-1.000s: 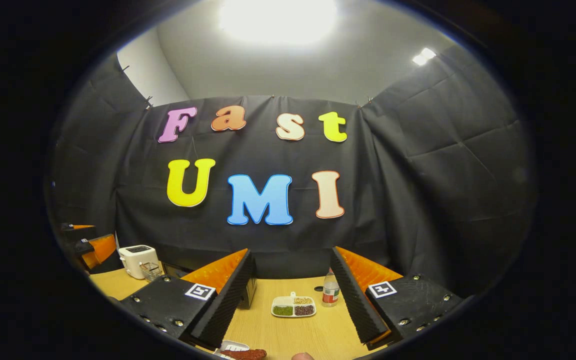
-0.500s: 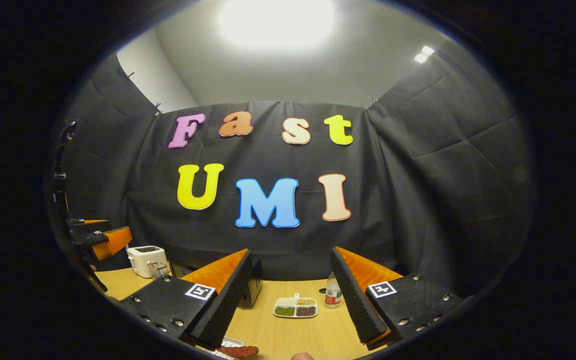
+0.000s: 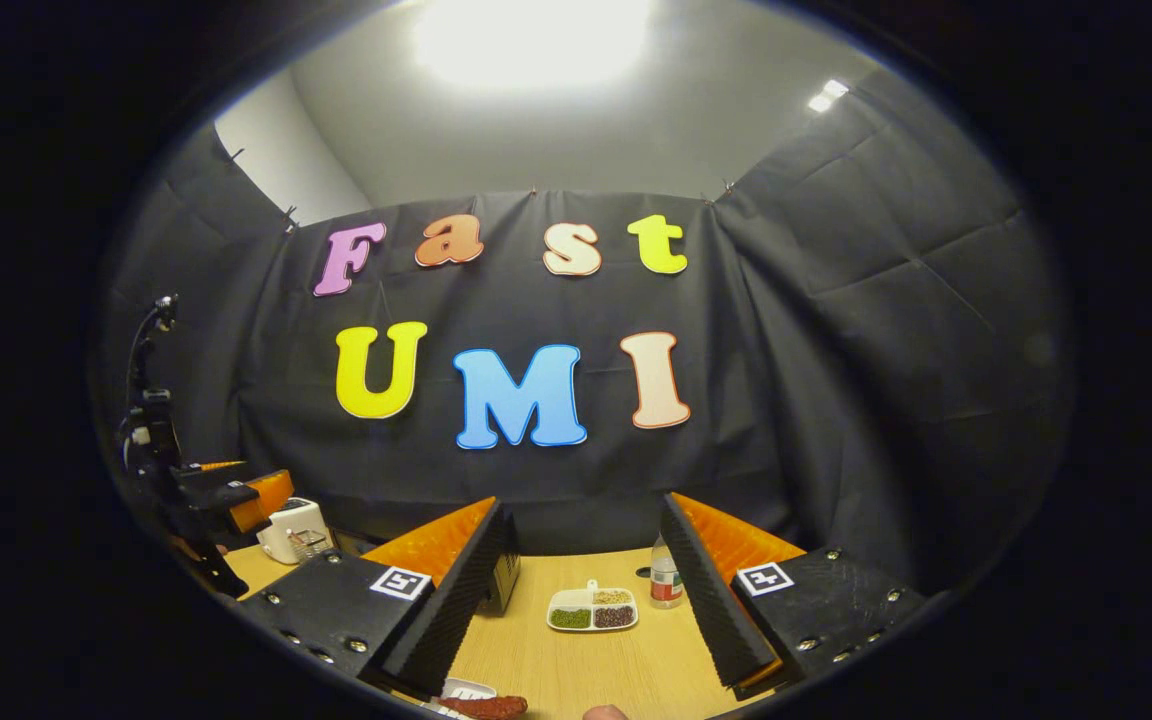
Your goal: Open the electric oven with the left hand, put the food in, and close the electric oven.
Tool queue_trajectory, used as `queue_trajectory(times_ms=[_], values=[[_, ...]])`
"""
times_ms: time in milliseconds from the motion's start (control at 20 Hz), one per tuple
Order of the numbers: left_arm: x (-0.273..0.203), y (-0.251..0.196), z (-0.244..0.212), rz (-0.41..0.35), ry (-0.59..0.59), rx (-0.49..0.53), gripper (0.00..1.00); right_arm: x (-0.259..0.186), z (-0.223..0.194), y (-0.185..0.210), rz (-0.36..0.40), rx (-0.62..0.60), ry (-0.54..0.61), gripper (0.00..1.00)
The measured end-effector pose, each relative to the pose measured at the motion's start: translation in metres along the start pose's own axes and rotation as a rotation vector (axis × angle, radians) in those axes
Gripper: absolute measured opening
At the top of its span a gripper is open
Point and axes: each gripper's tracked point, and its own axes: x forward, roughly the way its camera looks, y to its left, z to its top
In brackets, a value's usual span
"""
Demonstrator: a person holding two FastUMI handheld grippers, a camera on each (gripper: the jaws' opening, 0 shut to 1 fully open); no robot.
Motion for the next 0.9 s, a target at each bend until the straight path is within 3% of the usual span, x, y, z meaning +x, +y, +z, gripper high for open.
queue_trajectory(times_ms=[200,300,500,700,750,800,900], values=[[0.054,-0.004,-0.027,-0.051,0.027,-0.018,0.99,0.011,-0.003,0.006,-0.046,-0.040,0.007,0.95],[0.079,-0.005,-0.040,-0.069,0.036,-0.012,0.90,0.016,-0.007,0.011,-0.062,-0.060,0.019,0.95],[0.123,-0.009,-0.075,-0.105,0.065,-0.004,0.99,0.024,-0.008,0.019,-0.086,-0.112,0.032,0.95],[0.161,-0.013,-0.122,-0.122,0.141,-0.001,0.91,0.026,-0.003,0.023,-0.113,-0.123,0.028,0.95],[0.166,-0.015,-0.133,-0.129,0.161,0.000,0.91,0.026,-0.005,0.021,-0.124,-0.129,0.034,0.95],[0.172,-0.016,-0.143,-0.134,0.177,-0.001,0.99,0.025,-0.008,0.019,-0.137,-0.136,0.040,0.95],[0.180,-0.020,-0.165,-0.144,0.218,0.000,0.95,0.021,-0.012,0.017,-0.158,-0.141,0.057,0.95]])
